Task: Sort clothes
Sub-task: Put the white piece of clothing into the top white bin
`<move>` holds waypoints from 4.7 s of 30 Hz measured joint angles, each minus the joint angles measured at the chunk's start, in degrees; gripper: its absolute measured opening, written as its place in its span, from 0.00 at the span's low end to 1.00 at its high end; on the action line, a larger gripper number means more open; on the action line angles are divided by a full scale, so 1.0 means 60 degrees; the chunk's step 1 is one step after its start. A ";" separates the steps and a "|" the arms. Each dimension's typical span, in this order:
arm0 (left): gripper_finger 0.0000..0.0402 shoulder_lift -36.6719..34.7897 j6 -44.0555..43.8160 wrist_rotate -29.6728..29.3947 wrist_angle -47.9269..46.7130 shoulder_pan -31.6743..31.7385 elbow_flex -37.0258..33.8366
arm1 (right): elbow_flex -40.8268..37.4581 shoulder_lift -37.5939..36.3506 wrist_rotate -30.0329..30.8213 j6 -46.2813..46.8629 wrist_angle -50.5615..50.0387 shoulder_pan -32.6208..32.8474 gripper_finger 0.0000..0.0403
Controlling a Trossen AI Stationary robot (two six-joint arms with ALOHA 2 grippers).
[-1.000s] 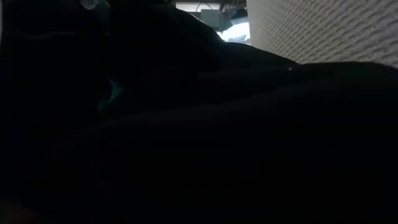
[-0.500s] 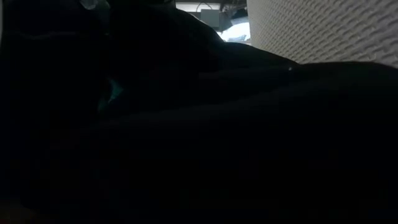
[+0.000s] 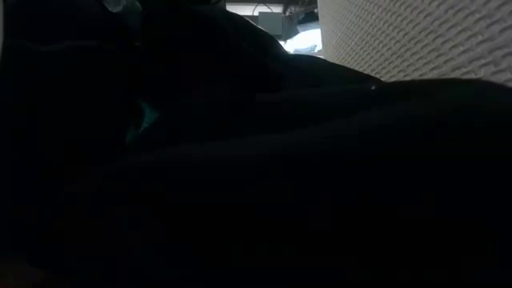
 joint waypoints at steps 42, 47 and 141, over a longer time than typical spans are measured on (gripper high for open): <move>0.01 0.0000 -0.0058 -0.0004 -0.0328 -0.0015 0.0000 | 0.9450 1.0447 -0.3718 0.0409 -0.6414 0.0262 0.79; 0.01 0.0000 -0.0053 -0.0007 -0.0311 -0.0015 0.0000 | 0.9450 1.0973 -0.3710 0.0517 -0.5665 0.0259 0.79; 0.01 0.0000 0.0005 -0.0007 -0.0304 -0.0015 0.0004 | 1.6525 1.2496 -0.3338 -0.3675 -0.2517 -0.4254 0.03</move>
